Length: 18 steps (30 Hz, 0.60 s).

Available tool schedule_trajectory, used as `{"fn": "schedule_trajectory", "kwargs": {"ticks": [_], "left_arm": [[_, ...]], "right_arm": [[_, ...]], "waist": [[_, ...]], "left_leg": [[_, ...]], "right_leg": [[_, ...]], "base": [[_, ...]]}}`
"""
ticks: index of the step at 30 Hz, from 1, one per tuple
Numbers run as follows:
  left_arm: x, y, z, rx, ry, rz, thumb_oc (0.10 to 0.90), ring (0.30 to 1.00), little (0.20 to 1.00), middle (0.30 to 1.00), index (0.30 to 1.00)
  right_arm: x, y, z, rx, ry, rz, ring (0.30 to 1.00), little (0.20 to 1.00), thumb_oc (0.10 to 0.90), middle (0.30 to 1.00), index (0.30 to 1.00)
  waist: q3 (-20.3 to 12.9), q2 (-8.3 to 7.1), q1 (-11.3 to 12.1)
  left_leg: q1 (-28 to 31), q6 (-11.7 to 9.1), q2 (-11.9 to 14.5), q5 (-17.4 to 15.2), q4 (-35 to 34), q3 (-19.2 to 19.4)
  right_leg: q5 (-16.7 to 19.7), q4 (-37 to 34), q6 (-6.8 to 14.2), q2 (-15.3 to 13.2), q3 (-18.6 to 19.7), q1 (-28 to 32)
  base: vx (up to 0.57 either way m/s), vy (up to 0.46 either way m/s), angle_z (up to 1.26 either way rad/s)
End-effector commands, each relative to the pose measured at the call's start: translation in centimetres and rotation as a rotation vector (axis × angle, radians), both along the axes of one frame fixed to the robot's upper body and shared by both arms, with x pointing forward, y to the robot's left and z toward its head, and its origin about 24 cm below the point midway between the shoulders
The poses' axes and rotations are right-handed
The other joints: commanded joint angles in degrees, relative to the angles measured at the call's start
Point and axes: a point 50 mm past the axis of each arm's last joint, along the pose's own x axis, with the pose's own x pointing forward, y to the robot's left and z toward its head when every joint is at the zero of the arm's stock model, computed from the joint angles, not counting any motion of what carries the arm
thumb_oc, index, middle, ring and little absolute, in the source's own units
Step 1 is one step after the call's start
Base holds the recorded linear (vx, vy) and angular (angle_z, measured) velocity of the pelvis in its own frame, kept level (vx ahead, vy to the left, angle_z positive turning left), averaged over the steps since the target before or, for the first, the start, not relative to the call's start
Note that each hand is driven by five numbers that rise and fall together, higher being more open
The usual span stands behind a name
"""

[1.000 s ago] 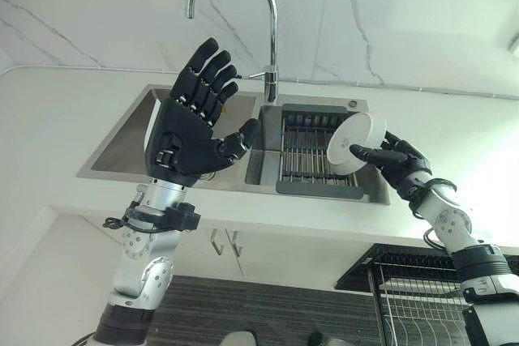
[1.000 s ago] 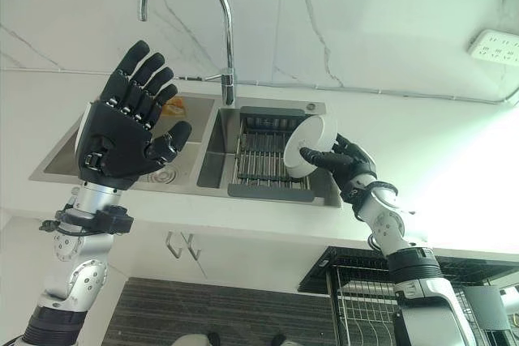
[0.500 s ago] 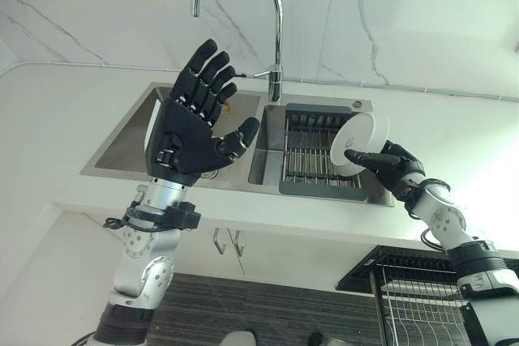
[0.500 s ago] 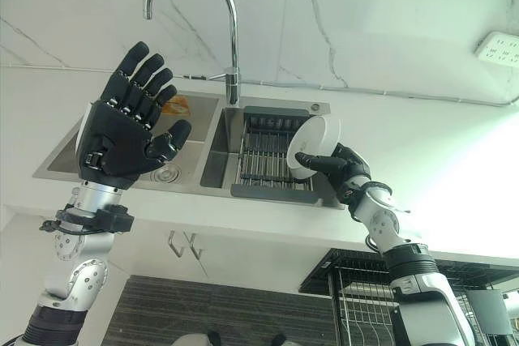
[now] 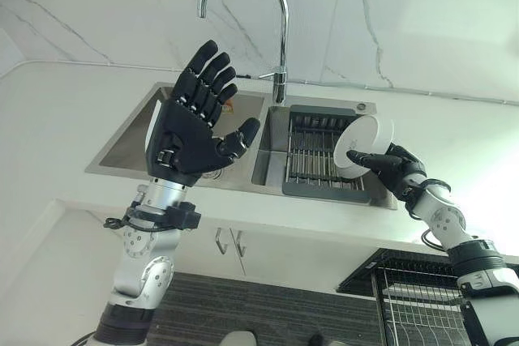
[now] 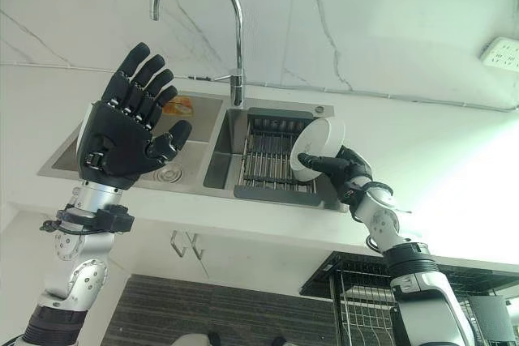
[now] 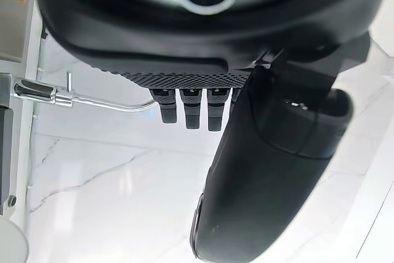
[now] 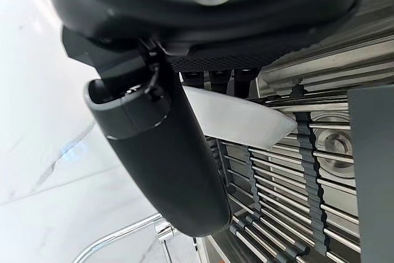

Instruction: Place the dishes in the dishwasher.

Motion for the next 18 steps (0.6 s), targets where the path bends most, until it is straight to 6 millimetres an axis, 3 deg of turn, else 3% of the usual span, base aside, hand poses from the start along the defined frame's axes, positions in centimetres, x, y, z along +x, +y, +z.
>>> {"fn": "schedule_trajectory", "kwargs": {"ticks": [1,18], "left_arm": [[0.15,-0.91,3.69,0.01,-0.164,-0.071,0.8,0.9,0.9,0.9,0.9],[0.22,-1.08,3.37,-0.002,-0.143,-0.073,0.8,0.9,0.9,0.9,0.9]], "right_arm": [[2.67,0.05,7.59,0.023,-0.282,-0.042,0.9,0.9,0.8,0.9,0.9],[3.21,0.38,8.27,0.032,-0.299,-0.092,0.9,0.9,0.8,0.9,0.9]], "waist": [[-4.9,-1.42,0.2],[-4.8,-1.36,0.8]], "left_leg": [[1.1,-1.2,0.3,-6.8,2.5,1.2],[1.1,-1.2,0.2,-6.7,2.5,0.8]], "right_leg": [[-7.0,2.3,2.7,-1.4,-1.1,2.6],[-7.0,2.3,2.6,-1.4,-1.2,2.8]], "base": [[0.0,0.0,0.0],[0.0,0.0,0.0]]}}
